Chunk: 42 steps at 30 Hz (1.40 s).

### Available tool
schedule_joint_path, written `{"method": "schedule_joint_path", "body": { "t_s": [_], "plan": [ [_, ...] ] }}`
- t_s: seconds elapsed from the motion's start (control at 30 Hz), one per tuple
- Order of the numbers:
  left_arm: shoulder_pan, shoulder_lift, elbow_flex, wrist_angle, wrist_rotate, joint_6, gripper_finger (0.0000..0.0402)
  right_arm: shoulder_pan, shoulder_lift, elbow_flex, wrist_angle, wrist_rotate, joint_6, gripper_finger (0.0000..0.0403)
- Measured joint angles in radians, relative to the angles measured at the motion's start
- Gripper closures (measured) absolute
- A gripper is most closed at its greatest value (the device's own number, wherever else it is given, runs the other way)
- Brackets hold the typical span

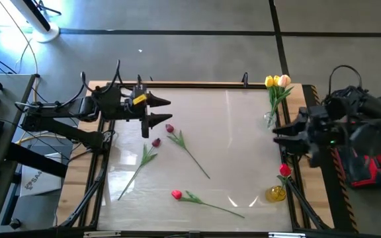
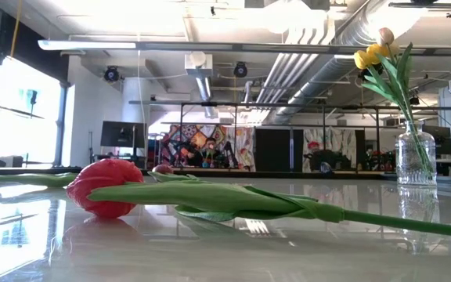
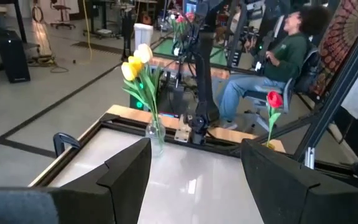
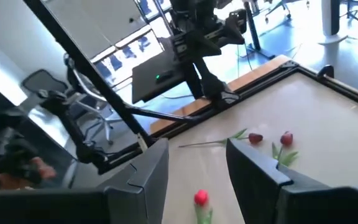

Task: Sort flowers into vase by color
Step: Put the red tulip into the yellow vase

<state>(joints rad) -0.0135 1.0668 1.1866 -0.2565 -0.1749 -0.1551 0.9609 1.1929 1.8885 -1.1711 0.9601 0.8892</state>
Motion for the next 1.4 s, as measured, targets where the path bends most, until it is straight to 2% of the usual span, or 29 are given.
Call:
{"method": "schedule_joint_path", "body": {
  "t_s": [0.13,0.37,0.53,0.67,0.77,0.97,1.23,1.4],
  "plan": [
    [0.000,0.000,0.000,-0.001,0.000,-0.008,0.0165,-0.131,0.053,0.000,0.074,-0.077,-0.087,0.0254],
    [0.000,0.000,0.000,0.041,0.000,-0.079,0.0165,-0.355,0.174,-0.001,0.099,-0.090,-0.165,0.0254],
    [0.000,0.000,0.000,0.030,0.027,-0.079,0.0165,-0.513,0.259,-0.001,0.099,-0.325,-0.191,0.0254],
    [-0.001,0.001,0.000,0.028,0.089,-0.079,0.0165,-0.601,0.321,-0.001,0.112,-0.416,-0.211,0.0254],
    [0.000,0.001,0.000,0.002,0.102,-0.079,0.0165,-0.643,0.372,-0.001,0.150,-0.479,-0.237,0.0254],
    [-0.001,0.001,0.000,-0.136,0.221,-0.079,0.0165,-0.694,0.467,-0.001,0.196,-0.580,-0.243,0.0254],
    [0.000,0.001,0.000,-0.297,0.226,-0.070,0.0165,-0.713,0.549,-0.001,0.205,-0.649,-0.247,0.0254],
    [0.000,0.001,0.000,-0.364,0.217,-0.083,0.0165,-0.713,0.627,-0.001,0.069,-0.643,-0.260,0.0254]
  ]
}}
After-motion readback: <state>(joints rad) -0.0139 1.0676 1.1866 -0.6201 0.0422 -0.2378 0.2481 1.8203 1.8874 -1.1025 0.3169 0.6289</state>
